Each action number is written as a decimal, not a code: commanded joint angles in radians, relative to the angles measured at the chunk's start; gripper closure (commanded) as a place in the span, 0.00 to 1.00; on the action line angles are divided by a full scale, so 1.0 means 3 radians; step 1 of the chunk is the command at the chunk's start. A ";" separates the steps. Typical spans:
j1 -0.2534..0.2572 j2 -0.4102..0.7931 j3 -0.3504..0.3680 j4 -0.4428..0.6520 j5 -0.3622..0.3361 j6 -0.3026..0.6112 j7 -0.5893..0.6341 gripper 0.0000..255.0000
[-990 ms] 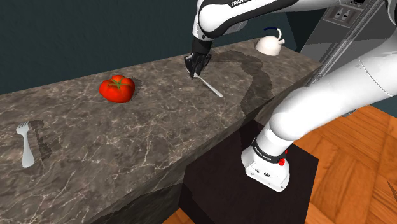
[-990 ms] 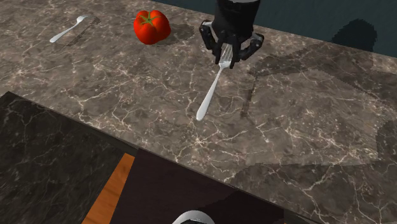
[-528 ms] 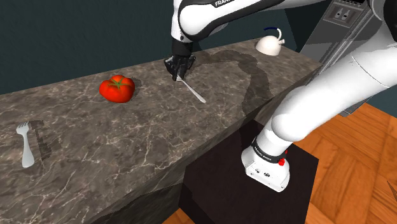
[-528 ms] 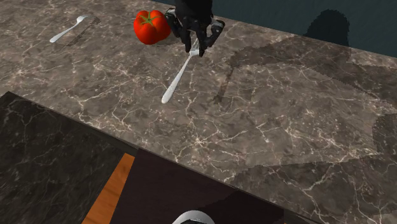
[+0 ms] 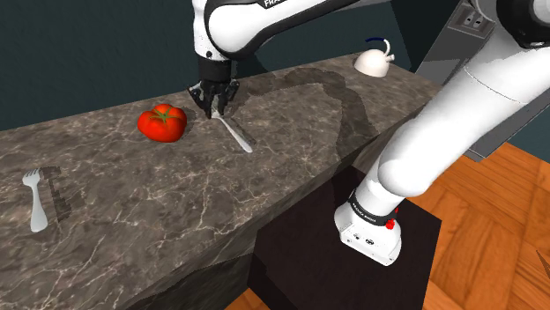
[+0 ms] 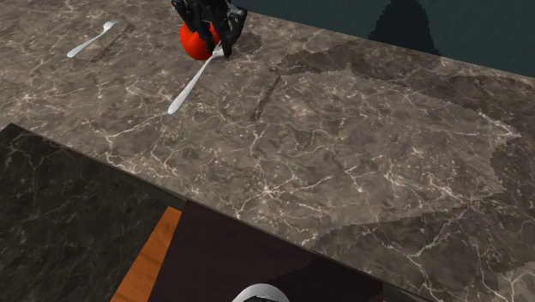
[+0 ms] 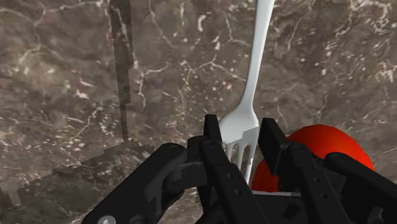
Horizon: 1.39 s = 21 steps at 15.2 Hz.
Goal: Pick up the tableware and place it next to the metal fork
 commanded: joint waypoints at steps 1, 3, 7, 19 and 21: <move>0.0050 0.0173 0.0103 0.0144 -0.0066 0.0020 0.0198 1.00; 0.0102 0.0354 0.0189 0.0343 -0.0152 -0.0012 0.0385 1.00; 0.0237 0.0747 0.0327 0.0790 -0.0361 -0.0110 0.0757 1.00; 0.0661 0.1645 0.0410 0.1736 -0.0839 -0.0288 0.1396 1.00; 0.0665 0.1677 0.0401 0.1688 -0.0861 -0.0212 0.1412 1.00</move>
